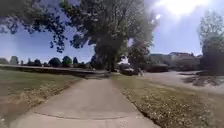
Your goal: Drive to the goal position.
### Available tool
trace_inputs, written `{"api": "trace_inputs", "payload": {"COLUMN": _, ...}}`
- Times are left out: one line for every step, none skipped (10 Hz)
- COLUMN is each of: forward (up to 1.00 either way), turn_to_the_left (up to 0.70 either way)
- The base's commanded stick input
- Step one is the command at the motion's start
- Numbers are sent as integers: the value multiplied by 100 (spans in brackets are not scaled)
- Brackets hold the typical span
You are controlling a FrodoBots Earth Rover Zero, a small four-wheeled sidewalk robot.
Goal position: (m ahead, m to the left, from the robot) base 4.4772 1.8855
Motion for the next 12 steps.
{"api": "trace_inputs", "payload": {"forward": 70, "turn_to_the_left": 35}}
{"api": "trace_inputs", "payload": {"forward": 70, "turn_to_the_left": 35}}
{"api": "trace_inputs", "payload": {"forward": 70, "turn_to_the_left": 33}}
{"api": "trace_inputs", "payload": {"forward": 70, "turn_to_the_left": 31}}
{"api": "trace_inputs", "payload": {"forward": 70, "turn_to_the_left": 0}}
{"api": "trace_inputs", "payload": {"forward": 70, "turn_to_the_left": 0}}
{"api": "trace_inputs", "payload": {"forward": 70, "turn_to_the_left": 0}}
{"api": "trace_inputs", "payload": {"forward": 70, "turn_to_the_left": 0}}
{"api": "trace_inputs", "payload": {"forward": 70, "turn_to_the_left": 0}}
{"api": "trace_inputs", "payload": {"forward": 70, "turn_to_the_left": 6}}
{"api": "trace_inputs", "payload": {"forward": 70, "turn_to_the_left": 26}}
{"api": "trace_inputs", "payload": {"forward": 70, "turn_to_the_left": 35}}
